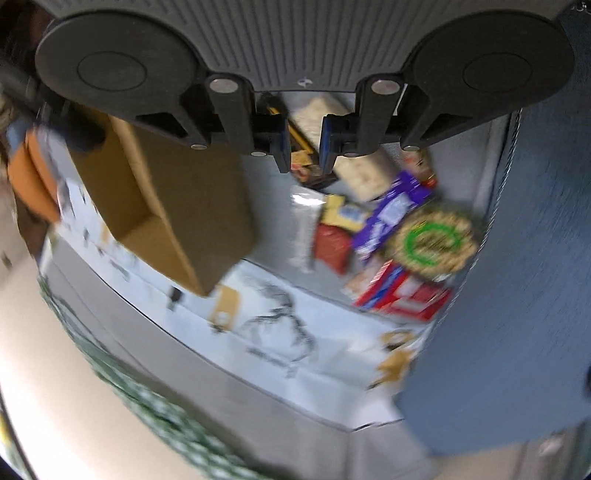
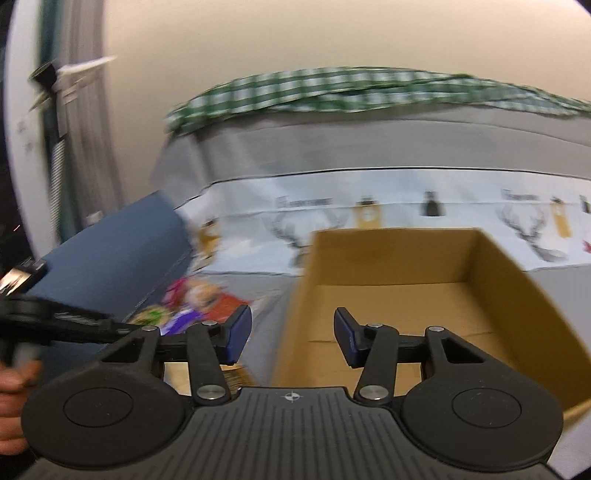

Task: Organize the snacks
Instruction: 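Reach the left tool to the small red candy while the right tool reaches the white nougat bar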

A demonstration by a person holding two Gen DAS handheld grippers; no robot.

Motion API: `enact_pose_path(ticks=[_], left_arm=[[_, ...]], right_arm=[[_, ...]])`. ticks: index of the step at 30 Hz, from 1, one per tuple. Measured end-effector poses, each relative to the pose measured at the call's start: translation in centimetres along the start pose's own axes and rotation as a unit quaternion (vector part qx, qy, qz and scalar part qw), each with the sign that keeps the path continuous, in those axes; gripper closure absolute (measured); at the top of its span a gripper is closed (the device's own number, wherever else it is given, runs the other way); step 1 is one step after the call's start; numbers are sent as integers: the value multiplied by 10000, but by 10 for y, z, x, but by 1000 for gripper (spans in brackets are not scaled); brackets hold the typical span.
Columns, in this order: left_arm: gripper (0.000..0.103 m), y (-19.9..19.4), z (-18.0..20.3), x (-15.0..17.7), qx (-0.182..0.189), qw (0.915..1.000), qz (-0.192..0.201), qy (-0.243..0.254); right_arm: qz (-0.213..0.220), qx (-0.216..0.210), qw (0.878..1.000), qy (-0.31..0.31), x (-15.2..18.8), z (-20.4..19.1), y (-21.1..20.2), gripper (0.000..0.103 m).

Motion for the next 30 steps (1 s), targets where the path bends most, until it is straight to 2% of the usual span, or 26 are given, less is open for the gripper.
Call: enact_pose_path(ticks=[4,10,15,19,22,26,30], left_arm=[[86,2,-18,-3,-234,9987,30,-455],[85,12,-17,-2,-384,9988,-97,-283],[82,28,-26,0,-690,9969,-284,-237],[66,37,-42,1,-1001,9932,-428,-417],[64,41,-51,0,-1150,9908,-487,-518],[60,49,-53,1,-1250,9895,-610,-391],[60,57,-55,4,-1379,9874,-712,-314]], right_arm=[[-366,-424,9981,-256,21,-42,24,51],[-741,-760,9928,-550,43,-81,49,51],[-918,-790,9903,-686,60,-83,71,47],[-1011,-698,9910,-540,67,-72,87,40],[-1086,-705,9905,-471,75,-68,100,36],[-1097,-949,9882,-482,82,-73,115,28],[-1260,-1212,9827,-618,90,-86,125,26]])
Point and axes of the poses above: each gripper's, at about its wrist camera, not at the fingertips, and y roughly the way its jaws point, z to its right, x to its underside, the point moved 7 cm from there along y, roughly the way its jaws point, and after that the axes turned 6 degrees about z, right-handed, at the moved point
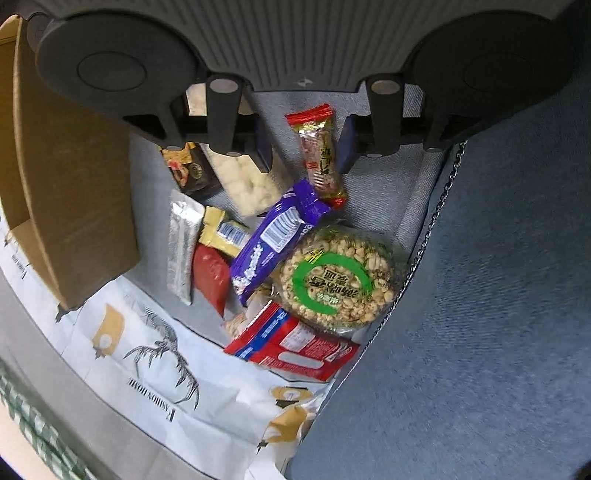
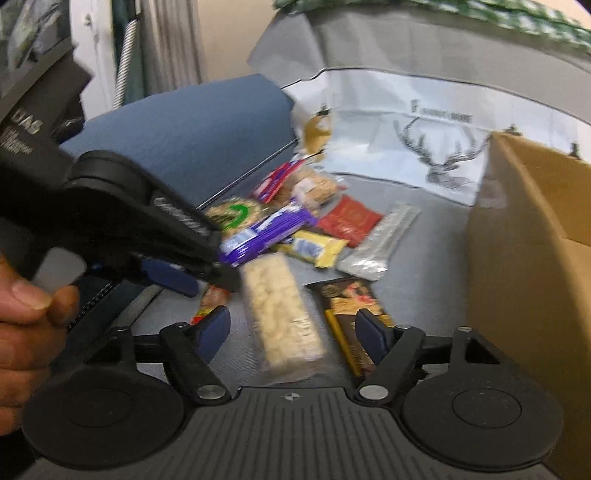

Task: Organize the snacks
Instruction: 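Reach the left tool to the small red candy while the right tool reaches the white nougat bar, then close the left gripper on the red candy while the right gripper grasps the nougat bar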

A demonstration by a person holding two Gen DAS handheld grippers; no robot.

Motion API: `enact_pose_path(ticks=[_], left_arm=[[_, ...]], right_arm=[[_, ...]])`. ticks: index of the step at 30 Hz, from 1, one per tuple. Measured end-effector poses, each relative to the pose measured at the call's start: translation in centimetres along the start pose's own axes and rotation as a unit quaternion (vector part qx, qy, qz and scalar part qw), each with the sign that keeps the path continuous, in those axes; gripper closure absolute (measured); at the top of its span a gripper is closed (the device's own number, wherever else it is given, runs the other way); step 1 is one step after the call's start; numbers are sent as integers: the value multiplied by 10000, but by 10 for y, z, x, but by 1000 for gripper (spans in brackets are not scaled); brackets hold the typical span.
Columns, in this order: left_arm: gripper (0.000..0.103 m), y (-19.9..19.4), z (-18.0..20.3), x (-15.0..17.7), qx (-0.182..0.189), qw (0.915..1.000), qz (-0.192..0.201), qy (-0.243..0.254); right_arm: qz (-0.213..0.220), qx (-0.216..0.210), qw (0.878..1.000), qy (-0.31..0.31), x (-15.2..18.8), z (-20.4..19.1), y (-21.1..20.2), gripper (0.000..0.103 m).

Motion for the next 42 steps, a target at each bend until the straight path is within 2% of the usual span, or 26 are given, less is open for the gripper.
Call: enact_pose_path(ticks=[3,4,5,7,9,11,14,19,25,30,34,37,42], left_arm=[[61,6,1,2,-137,9998,-95,126],[61,8,2,3,-174,9996,-107,187],[61,8,3,3,-209,9994,-96,262],[62,9,6,4,-260,9989,-87,389],[63,9,8,5,-315,9982,-76,513],[76,9,9,5,-359,9975,-77,601],[84,7,7,6,-300,9979,-107,560],[85,-1,4,9,-40,9984,-230,517],[85,-22,18,25,67,9921,-406,1189],[85,-38,30,43,190,9844,-621,1633],[85,-37,33,52,383,9812,-889,1667],[85,-28,33,54,299,9808,-1055,1614],[77,-19,36,54,204,9810,-1121,1572]], right_arm=[[-142,-6,9997,-174,5,-4,10,26],[-202,-22,9996,-173,7,-5,13,31],[-267,-26,9995,-178,9,-5,15,43],[-347,-11,9992,-207,11,-4,16,60],[-331,-57,9993,-153,11,-2,13,62],[-339,-75,9993,-120,11,-2,9,63],[-407,-56,9991,-67,13,-4,-1,64],[-535,18,9984,-154,23,-12,-22,64],[-765,153,9966,274,35,-7,-36,64],[-879,225,9952,372,40,-5,-46,64],[-941,220,9939,527,41,-2,-49,63],[-931,144,9931,696,41,2,-46,59],[-857,55,9936,727,39,3,-42,51]])
Point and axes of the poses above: each gripper's, at about its wrist camera, not at the fingertips, and y roughly the way its jaws point, z to its right, x to its underside, the point moved 7 cm from there along y, roughly the way its jaws point, and after that the axes turned 6 degrees about z, right-handed, at the moved point
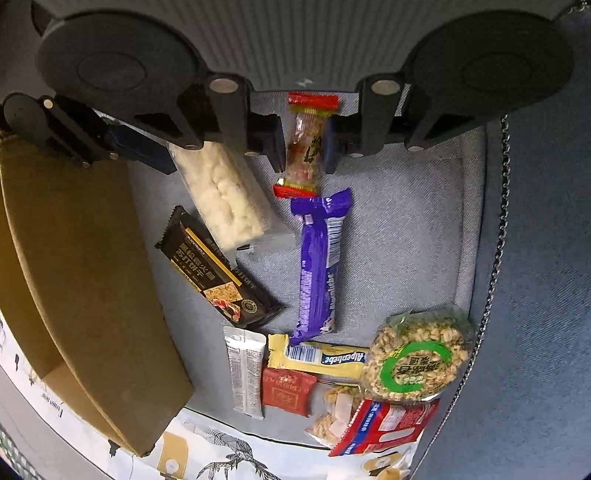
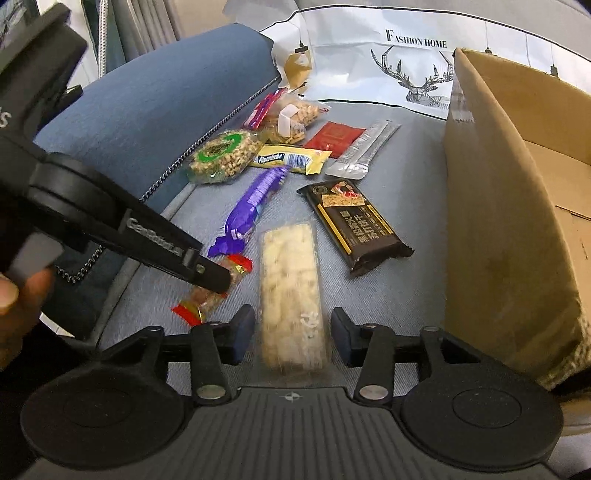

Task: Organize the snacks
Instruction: 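Close the left gripper on the red candy while the right gripper grasps the nougat bar, then carry the red candy and nougat bar over the box and release both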

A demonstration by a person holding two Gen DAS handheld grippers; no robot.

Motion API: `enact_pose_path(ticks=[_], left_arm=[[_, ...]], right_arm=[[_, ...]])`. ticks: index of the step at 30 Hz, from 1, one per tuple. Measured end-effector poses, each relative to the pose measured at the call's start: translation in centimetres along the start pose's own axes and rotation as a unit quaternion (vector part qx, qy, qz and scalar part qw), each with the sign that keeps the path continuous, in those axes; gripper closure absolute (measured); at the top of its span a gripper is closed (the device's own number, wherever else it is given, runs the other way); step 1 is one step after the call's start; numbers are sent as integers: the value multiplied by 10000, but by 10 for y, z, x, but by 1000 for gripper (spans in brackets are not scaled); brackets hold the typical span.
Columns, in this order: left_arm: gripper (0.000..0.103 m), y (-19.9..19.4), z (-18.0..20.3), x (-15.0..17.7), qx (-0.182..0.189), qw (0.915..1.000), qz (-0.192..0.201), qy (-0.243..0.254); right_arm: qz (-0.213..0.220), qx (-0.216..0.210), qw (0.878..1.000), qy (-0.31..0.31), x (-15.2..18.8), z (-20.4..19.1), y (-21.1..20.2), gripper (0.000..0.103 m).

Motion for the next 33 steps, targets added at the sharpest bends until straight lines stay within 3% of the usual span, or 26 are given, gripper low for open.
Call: enact_pose_path(ticks=[13,15,16,20,26,33], left_arm=[[75,5,7,0,-120,9992,-49,367],[78,5,8,0,-164,9991,-33,395],[82,5,8,0,-175,9990,-28,419],[85,3,12,-1,-143,9986,45,516],[85,-26,17,-5,461,9952,757,413],[85,-69,13,-8,910,9790,1823,59]], right_arm=[[-40,87,9999,-143,1,1,15,50],[-29,82,9998,-201,2,0,14,54],[-26,61,9997,-230,2,-1,14,63],[7,79,9995,-293,1,-2,9,65],[260,141,9989,-371,-8,-5,-10,65],[815,160,9956,-436,-27,-6,-46,65]])
Point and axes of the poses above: each gripper's, at about its wrist camera, not at the fingertips, and y roughly the way its jaws point, z to its right, x to its underside, the point moved 7 cm from there along y, roughly the way its jaws point, and after that the axes turned 6 degrees about z, right-handed, at the moved point
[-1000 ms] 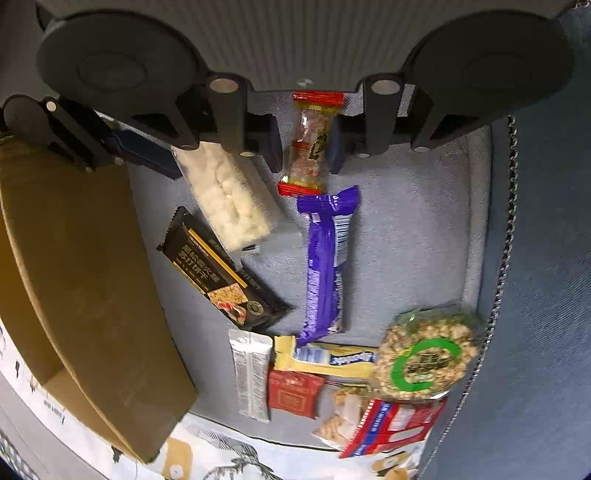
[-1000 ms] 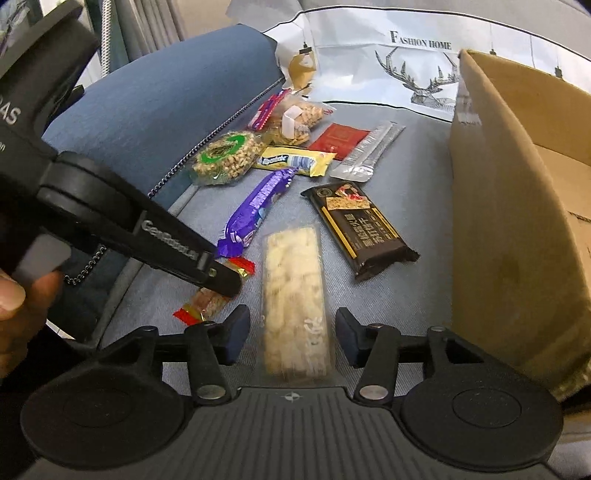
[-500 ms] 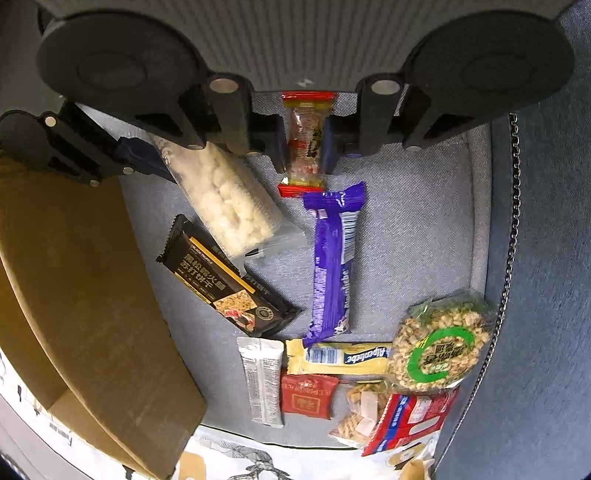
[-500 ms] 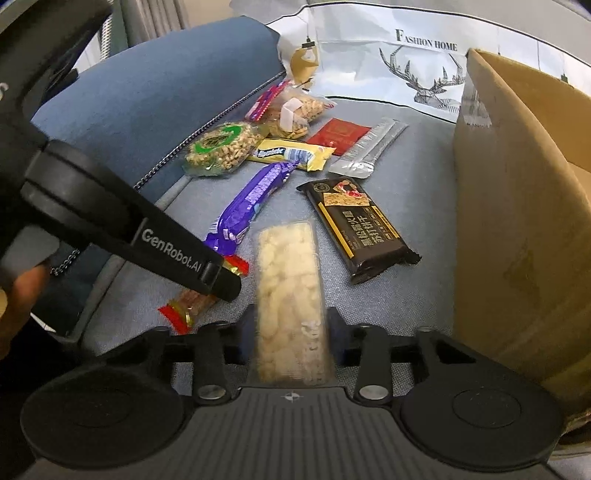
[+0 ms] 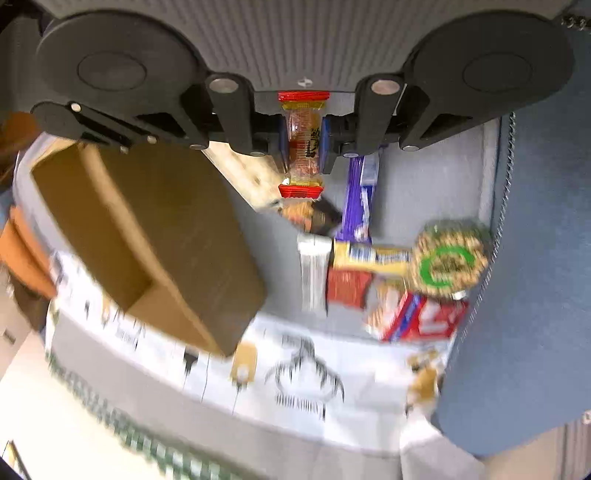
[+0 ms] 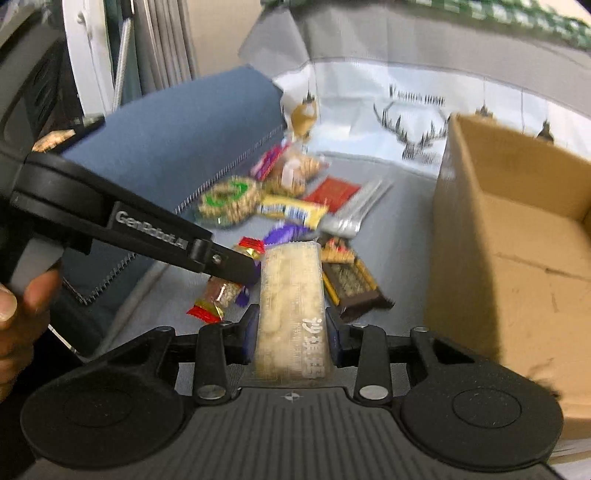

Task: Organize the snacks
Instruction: 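Carry the red candy and nougat bar over the box and release both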

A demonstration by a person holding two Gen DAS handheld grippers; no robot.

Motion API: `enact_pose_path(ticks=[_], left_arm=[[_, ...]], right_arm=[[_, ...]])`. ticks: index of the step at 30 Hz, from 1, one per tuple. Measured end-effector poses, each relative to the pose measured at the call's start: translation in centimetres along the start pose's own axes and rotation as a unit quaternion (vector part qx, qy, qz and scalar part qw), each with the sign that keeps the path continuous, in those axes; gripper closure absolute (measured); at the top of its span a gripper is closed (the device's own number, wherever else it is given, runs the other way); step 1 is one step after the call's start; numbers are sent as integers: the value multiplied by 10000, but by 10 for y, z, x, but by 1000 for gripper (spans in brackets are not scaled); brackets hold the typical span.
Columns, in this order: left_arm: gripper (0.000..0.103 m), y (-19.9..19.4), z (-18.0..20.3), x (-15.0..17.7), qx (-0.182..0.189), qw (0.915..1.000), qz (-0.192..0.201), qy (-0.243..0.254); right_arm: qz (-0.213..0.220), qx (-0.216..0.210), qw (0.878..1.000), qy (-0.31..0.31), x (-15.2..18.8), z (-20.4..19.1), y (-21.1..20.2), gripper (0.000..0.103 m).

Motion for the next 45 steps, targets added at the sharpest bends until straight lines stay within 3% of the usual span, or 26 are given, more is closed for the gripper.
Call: enact_pose_path(ticks=[6,12,16,21,25,29,45], left_arm=[[85,-21,-2,-12,-58,9982,564,-199],[85,-23,3,-15,-3,9972,738,-114],[85,-24,5,-15,104,9965,811,-148],[85,-22,10,-17,219,9959,869,-155],[85,-21,15,-19,302,9951,930,-112],[85,-25,25,-26,418,9933,1068,-157],[85,-41,102,-62,1187,9800,1582,-228]], right_arm=[[449,15,9990,-68,-14,1,-29,65],[1089,72,9940,-37,-36,13,-63,65],[1521,144,9883,-23,-60,37,-86,65],[2050,530,9770,-256,-87,85,-111,65],[2140,919,9724,-161,-92,137,-117,65],[1934,1333,9719,154,-70,174,-110,65],[2011,1614,9659,223,-65,207,-131,65]])
Point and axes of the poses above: each gripper's, at about its wrist camera, not at the fingertips, and y roughly the way its jaws point, z to its right, x to its underside, the point moved 7 cm from there along y, roughly the way its jaws point, and after that the axes turned 6 degrees about z, right-handed, at the moved point
